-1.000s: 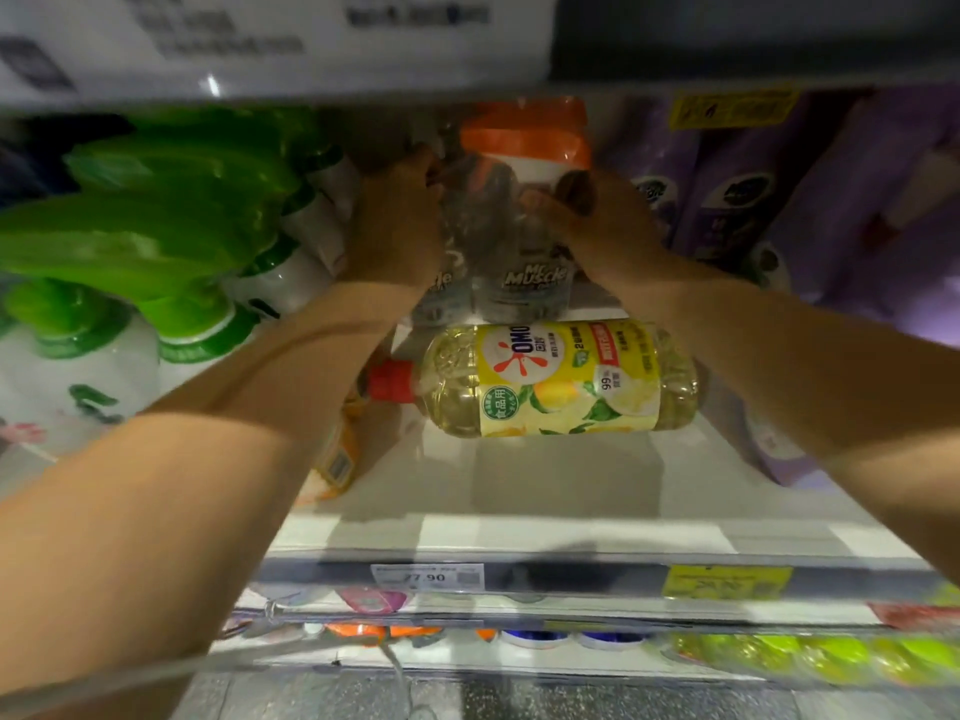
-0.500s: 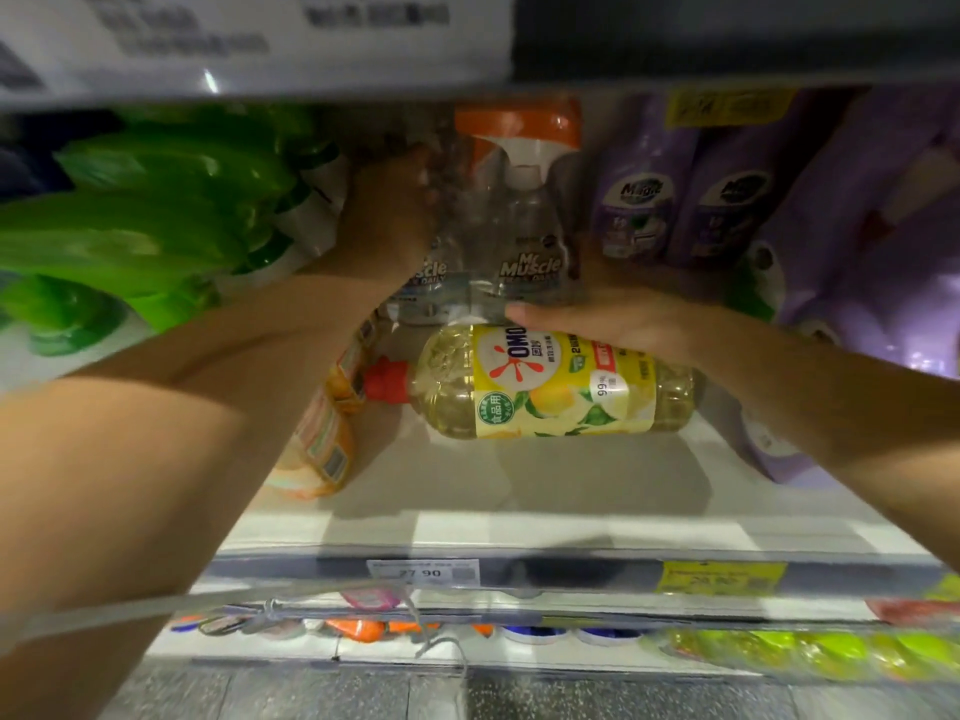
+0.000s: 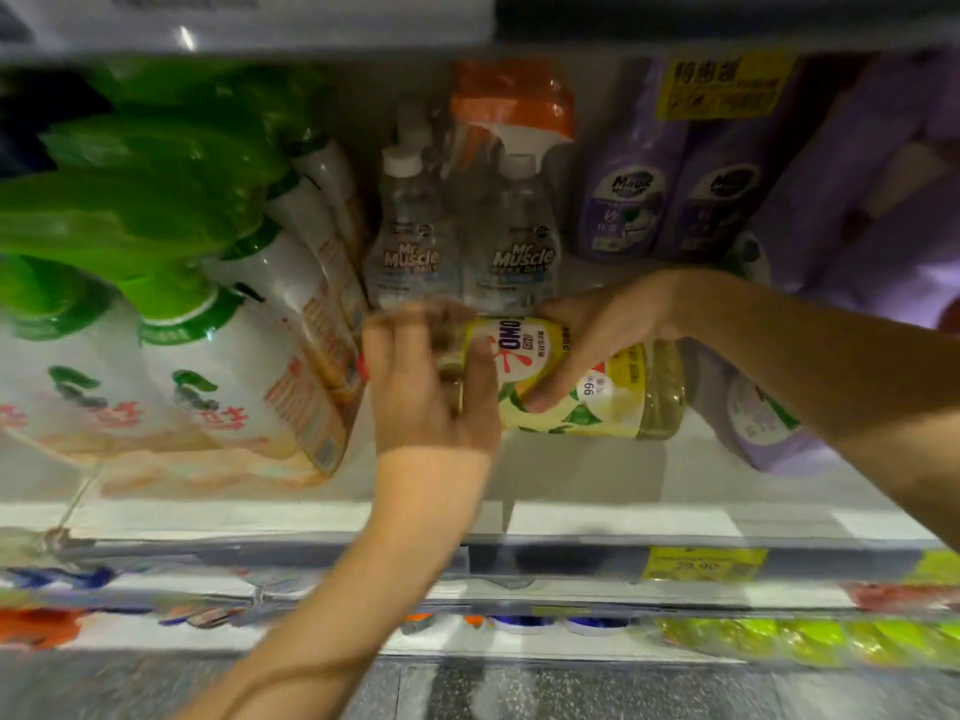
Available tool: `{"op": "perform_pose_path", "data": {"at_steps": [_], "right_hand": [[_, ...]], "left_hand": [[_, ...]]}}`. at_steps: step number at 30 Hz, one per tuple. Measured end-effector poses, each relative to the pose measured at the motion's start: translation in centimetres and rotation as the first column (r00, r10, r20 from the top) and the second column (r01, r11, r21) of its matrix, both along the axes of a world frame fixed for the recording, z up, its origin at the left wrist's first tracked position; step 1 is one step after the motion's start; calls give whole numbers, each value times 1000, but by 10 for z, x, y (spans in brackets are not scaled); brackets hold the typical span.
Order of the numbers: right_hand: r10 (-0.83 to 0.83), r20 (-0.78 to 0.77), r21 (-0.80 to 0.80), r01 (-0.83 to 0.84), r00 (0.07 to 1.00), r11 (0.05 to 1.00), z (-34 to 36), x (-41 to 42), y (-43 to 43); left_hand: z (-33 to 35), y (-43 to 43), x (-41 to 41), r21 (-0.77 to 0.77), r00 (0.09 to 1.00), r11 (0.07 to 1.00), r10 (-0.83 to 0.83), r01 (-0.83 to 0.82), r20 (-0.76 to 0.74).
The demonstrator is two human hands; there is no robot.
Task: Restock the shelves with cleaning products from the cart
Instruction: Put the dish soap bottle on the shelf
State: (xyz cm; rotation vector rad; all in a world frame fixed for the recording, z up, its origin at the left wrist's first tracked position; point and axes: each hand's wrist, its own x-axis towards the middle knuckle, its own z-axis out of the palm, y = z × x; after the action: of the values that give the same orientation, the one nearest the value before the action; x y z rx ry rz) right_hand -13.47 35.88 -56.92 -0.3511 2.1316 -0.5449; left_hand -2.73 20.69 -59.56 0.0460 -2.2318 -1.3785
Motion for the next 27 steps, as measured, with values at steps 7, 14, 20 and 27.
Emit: {"op": "perform_pose_path", "data": {"at_steps": [7, 14, 20, 27], "right_hand": [[-92, -408, -43, 82, 908, 996, -18, 28, 4], [-105, -756, 4, 165, 646, 986, -22, 55, 1], [-407, -810, -300, 297, 423, 906, -24, 87, -2], [-835, -412, -742, 398, 365, 539, -33, 107, -35]], "left_hand": [[-40, -2, 11, 507, 860, 834, -82, -217, 503], [-36, -5, 11, 689, 831, 711, -296, -137, 471], [-20, 10, 5, 696, 929, 718, -249, -13, 274], [6, 2, -12, 614, 980, 783, -184, 102, 72]]}}
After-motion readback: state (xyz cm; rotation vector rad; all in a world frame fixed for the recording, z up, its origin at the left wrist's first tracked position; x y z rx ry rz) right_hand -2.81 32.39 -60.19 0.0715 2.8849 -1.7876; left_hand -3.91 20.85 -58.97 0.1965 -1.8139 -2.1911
